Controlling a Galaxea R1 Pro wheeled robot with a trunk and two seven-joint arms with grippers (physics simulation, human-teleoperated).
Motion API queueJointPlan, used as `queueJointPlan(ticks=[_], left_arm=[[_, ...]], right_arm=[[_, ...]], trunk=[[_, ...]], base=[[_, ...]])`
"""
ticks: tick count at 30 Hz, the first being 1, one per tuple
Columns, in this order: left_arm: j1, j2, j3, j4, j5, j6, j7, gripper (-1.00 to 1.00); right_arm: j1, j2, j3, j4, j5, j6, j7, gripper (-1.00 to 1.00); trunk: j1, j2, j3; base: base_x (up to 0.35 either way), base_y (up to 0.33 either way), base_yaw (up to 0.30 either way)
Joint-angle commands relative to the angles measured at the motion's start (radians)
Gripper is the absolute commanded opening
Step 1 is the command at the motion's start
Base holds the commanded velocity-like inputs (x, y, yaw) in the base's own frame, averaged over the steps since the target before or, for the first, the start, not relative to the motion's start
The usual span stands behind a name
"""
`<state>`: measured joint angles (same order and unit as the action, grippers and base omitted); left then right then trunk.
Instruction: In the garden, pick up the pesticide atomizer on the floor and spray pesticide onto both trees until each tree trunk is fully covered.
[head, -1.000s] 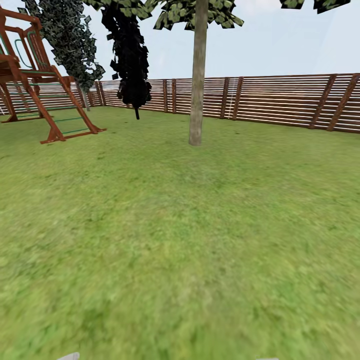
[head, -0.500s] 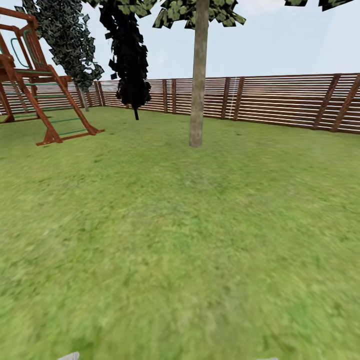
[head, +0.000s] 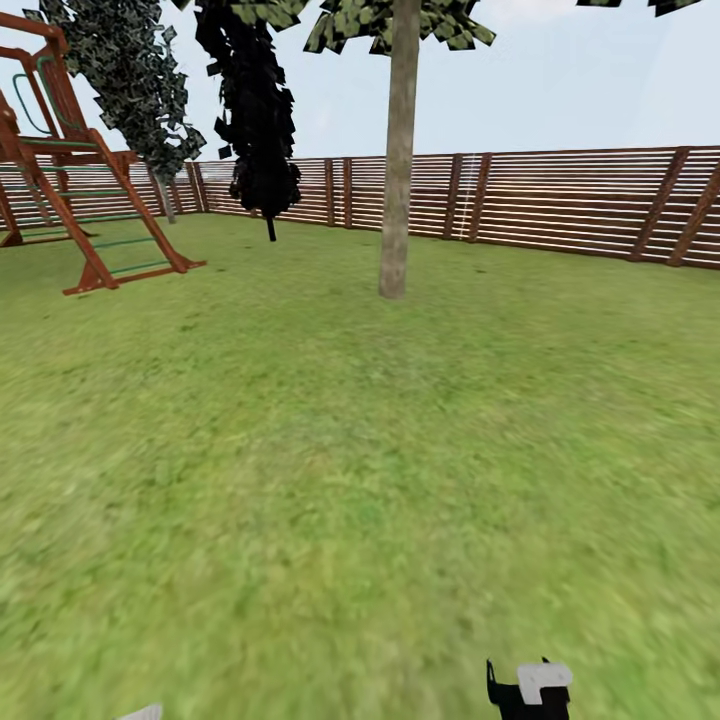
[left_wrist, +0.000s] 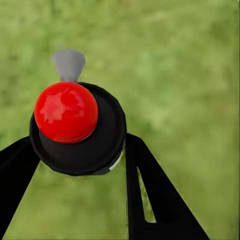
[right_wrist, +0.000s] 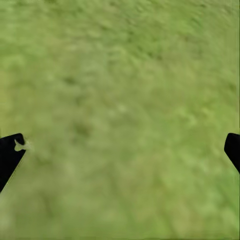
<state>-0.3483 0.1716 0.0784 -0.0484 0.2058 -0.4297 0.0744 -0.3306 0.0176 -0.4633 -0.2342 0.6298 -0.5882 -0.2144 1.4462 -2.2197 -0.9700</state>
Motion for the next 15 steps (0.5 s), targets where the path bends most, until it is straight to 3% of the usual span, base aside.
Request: queueJointPlan(ticks=[1, 7, 15], left_arm=[[-0.001, 0.0, 0.007, 0.001, -0.003, -0.003, 0.0, -1.0], [-0.001, 0.0, 0.007, 0.0, -0.003, -0.003, 0.002, -1.0], [-0.001, 0.001, 0.007, 0.0, -0.003, -0.002, 0.002, -1.0]], right_arm=[[-0.001, 0.001, -0.005, 0.005, 0.01, -0.002, -0.006, 1.0], [-0.001, -0.001, -0.01, 0.011, 0.004, -0.002, -0.009, 1.0], [-0.001, -0.001, -0.009, 0.012, 0.004, -0.002, -0.01, 1.0]], trunk=[[0.0, 0.0, -0.001], [0.0, 0.0, -0.001], [0.0, 0.0, -0.001]], base=[[0.339, 0.0, 0.0], [0.339, 0.0, -0.018], [0.339, -0.001, -0.244]])
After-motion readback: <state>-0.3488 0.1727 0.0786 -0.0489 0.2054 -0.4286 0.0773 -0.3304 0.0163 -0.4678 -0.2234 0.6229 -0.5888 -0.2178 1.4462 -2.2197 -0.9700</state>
